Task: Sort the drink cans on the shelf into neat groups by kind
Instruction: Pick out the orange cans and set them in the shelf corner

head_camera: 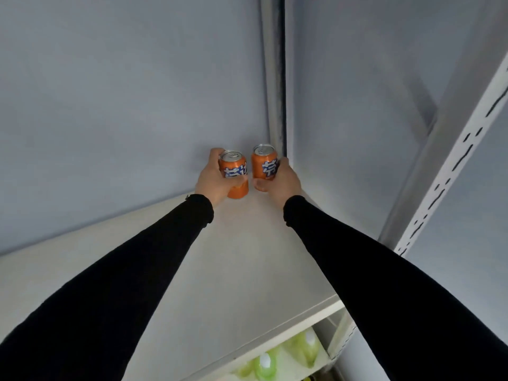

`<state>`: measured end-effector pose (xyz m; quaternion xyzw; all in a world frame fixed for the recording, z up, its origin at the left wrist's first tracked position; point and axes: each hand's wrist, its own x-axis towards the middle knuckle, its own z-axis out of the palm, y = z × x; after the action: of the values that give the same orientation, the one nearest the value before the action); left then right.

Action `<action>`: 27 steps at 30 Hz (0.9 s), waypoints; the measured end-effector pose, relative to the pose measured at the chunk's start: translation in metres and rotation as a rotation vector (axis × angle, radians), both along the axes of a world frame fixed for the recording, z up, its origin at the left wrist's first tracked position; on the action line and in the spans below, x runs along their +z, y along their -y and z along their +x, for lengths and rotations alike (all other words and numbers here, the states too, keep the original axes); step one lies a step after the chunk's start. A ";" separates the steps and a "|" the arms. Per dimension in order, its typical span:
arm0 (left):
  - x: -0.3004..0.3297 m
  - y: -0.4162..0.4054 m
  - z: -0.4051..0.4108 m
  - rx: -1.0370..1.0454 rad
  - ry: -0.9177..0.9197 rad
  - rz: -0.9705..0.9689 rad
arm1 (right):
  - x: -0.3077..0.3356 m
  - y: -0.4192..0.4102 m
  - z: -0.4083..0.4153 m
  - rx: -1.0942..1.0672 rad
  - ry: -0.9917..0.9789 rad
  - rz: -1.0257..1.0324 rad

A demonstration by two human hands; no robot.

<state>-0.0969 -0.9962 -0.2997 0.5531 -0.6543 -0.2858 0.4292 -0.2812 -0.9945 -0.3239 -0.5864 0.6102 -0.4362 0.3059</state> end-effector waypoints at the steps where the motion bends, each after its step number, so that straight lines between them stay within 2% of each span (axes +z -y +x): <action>1: -0.002 0.006 -0.001 0.005 -0.006 0.001 | -0.002 0.006 0.000 0.005 0.006 -0.007; 10: -0.003 0.028 -0.005 -0.015 -0.032 0.007 | -0.003 0.033 0.003 0.048 0.016 -0.032; 15: -0.002 0.025 -0.006 -0.015 -0.044 0.048 | -0.027 0.052 0.006 0.045 0.064 -0.017; 19: 0.007 0.003 -0.005 0.044 -0.015 0.068 | 0.004 0.008 0.006 -0.039 0.024 -0.032; 23: 0.020 -0.046 0.014 0.144 0.244 -0.036 | 0.024 -0.031 0.009 -0.077 -0.139 -0.204; 27: 0.032 -0.117 0.053 0.234 0.530 -0.074 | 0.043 -0.073 0.037 0.108 -0.383 -0.343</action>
<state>-0.0437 -0.8796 -0.2673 0.6642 -0.6853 -0.0559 0.2935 -0.2439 -0.9217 -0.2813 -0.7333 0.5419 -0.3973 0.1036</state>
